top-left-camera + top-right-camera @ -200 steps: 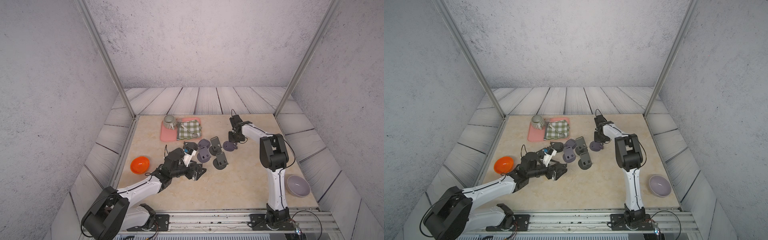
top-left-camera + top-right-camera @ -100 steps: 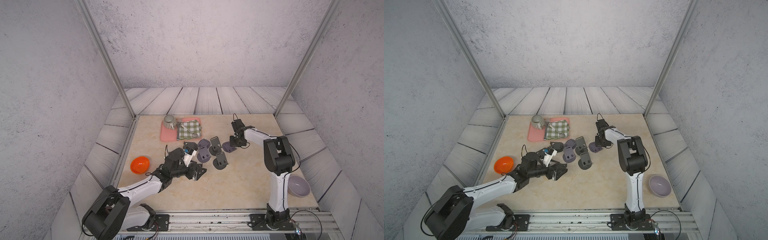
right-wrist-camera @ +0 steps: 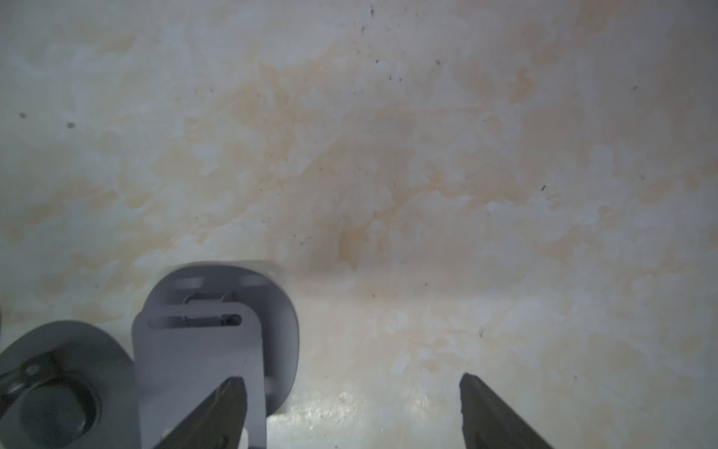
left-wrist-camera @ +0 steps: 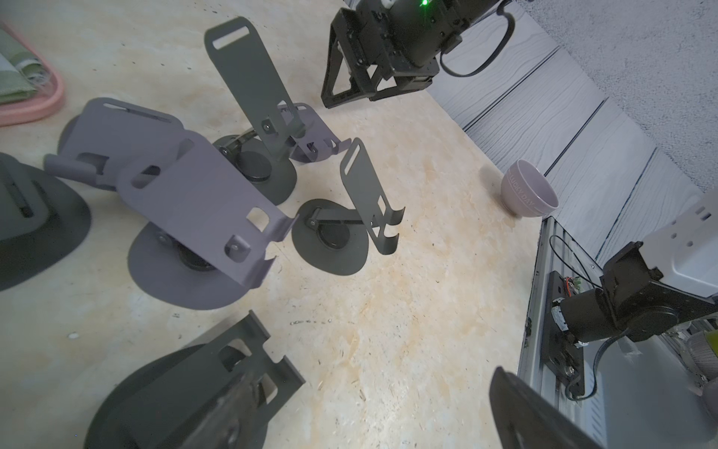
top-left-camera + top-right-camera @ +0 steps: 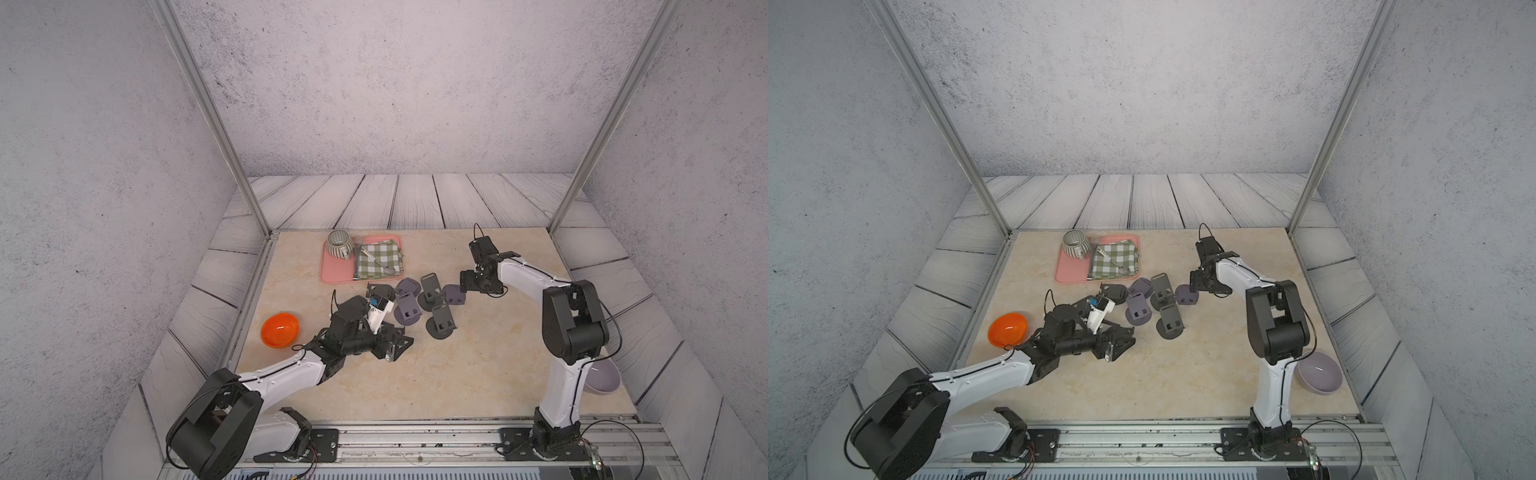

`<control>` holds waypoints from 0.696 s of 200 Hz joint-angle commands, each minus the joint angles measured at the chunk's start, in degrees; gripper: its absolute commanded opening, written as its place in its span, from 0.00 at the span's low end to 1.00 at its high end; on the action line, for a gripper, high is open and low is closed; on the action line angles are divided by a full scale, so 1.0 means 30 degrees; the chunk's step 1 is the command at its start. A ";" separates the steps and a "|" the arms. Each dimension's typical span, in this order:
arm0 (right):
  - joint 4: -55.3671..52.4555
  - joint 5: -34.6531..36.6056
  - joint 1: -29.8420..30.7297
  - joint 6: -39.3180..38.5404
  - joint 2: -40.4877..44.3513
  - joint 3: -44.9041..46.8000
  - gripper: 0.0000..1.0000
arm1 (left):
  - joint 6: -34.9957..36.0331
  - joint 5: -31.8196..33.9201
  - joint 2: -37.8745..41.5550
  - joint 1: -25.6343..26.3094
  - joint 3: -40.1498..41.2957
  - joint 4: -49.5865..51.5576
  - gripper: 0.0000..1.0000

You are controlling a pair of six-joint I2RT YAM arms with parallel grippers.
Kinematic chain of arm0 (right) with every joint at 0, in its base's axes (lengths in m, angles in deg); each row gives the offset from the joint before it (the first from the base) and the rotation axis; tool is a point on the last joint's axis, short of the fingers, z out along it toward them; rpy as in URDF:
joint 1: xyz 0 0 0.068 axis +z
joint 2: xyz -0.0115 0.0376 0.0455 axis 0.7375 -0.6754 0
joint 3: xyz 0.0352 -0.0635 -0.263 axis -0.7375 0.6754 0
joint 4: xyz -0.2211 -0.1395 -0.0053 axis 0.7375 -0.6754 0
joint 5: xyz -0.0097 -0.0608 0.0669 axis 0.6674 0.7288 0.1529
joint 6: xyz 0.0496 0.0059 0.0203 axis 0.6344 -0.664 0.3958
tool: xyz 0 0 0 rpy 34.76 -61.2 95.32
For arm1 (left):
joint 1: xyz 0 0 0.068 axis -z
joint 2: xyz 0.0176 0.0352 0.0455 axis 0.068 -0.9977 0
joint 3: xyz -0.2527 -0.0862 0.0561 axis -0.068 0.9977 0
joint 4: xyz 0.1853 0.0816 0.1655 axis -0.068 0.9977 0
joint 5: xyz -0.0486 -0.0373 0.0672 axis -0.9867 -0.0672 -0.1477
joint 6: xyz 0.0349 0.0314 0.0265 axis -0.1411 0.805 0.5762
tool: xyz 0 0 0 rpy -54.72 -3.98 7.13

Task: Open the phone stand
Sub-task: Adjust the phone stand at the center of the board, then pick up the phone stand at the center of the board.

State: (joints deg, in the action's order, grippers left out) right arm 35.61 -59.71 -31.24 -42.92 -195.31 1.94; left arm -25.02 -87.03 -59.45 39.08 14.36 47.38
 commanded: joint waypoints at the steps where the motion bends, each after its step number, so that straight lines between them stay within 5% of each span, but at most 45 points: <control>1: 0.0359 -0.1254 0.0025 -0.0389 0.0875 0.0780 0.91 | 0.0021 -0.0185 -0.0316 0.0190 -0.0494 -0.0529 0.98; 54: 0.1055 -0.4057 0.0154 -0.0369 0.0557 0.1045 0.91 | -0.0009 -0.0186 -0.0642 0.0314 -0.0581 -0.0624 0.98; 139: 0.0114 -0.2704 0.1018 -0.0455 -0.1151 -0.0451 0.97 | 0.0013 -0.0303 -0.1168 0.0373 -0.0780 -0.0595 0.98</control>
State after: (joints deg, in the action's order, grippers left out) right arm 37.73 -69.65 -28.99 -43.64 -197.83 1.96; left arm -25.05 -87.18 -62.18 39.71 13.62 46.22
